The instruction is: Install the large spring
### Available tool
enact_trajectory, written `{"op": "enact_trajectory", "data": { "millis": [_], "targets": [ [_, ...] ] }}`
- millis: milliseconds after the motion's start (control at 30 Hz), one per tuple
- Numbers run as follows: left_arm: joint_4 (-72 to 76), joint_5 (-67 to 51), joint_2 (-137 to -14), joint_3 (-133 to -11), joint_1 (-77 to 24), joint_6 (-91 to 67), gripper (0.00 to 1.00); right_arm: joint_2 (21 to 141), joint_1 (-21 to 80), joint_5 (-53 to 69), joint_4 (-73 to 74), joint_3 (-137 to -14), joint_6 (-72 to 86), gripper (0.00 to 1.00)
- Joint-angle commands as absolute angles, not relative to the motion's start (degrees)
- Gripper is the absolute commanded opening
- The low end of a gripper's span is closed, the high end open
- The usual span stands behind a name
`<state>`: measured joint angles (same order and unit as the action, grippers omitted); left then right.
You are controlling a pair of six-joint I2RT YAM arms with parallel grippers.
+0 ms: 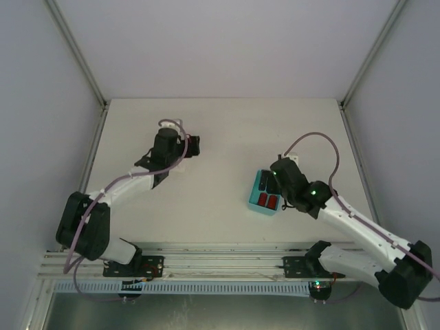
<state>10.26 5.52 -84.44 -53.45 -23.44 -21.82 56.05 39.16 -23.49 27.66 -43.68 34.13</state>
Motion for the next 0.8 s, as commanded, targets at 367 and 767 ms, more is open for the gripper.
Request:
{"op": "enact_trajectory", "data": {
  "millis": [367, 767],
  "targets": [
    [7.25, 11.13, -72.26, -42.15, -34.08, -28.49, 0.99, 71.08, 34.97, -10.39, 53.25, -57.61, 46.99, 0.52],
    [2.96, 19.45, -67.57, -42.00, -32.58, -23.81, 0.99, 81.00, 32.78, -1.26, 53.76, -61.54, 54.30, 0.43]
  ]
}}
